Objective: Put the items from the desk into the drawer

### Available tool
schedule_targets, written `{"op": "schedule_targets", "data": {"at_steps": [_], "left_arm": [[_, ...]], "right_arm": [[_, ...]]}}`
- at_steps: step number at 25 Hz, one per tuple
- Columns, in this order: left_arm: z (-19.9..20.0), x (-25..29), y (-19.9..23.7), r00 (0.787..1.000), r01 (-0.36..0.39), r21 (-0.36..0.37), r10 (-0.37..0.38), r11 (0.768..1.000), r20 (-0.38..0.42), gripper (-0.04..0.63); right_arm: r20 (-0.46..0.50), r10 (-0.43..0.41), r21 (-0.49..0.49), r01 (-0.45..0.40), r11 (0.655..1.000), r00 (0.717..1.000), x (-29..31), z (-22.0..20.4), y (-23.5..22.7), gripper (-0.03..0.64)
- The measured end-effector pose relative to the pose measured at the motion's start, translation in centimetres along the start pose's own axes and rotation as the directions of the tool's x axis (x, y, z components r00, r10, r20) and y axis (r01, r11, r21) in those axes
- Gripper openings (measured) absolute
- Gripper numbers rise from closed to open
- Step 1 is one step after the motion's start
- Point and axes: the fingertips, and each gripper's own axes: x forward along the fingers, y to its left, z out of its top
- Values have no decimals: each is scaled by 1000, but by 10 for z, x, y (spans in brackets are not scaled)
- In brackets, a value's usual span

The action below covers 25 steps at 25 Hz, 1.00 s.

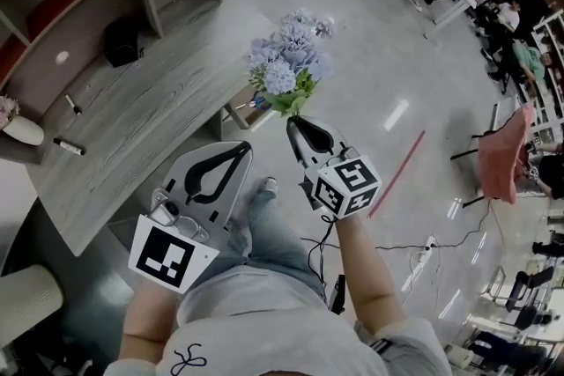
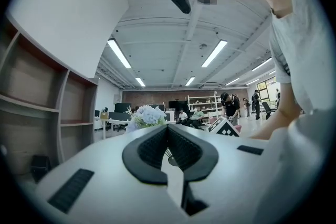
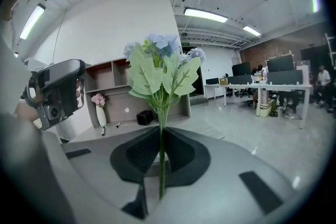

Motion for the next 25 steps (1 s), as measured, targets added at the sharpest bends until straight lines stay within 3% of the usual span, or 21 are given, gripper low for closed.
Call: {"op": "schedule_targets", "data": {"at_steps": [5,12,19,25], "left_arm": [[2,4,-3,999,-51,13,51,999,-4,9],[7,49,-12,987,-158,-13,158,987,23,9],[8,104,-11,969,-243,-38,244,969,34,9],[-1,135,-14,942,-332,-40,333,942,38,9]], "right_arm": [[-37,24,-29,-25,999,999,0,-7,-14,31],[-155,103,-66,-115,991,982,5,-38,-59,31],[-272,157,-76,-184,980,949,23,-68,-116,31],[-387,189,-69,-233,970,902,33,-118,-153,31]]}}
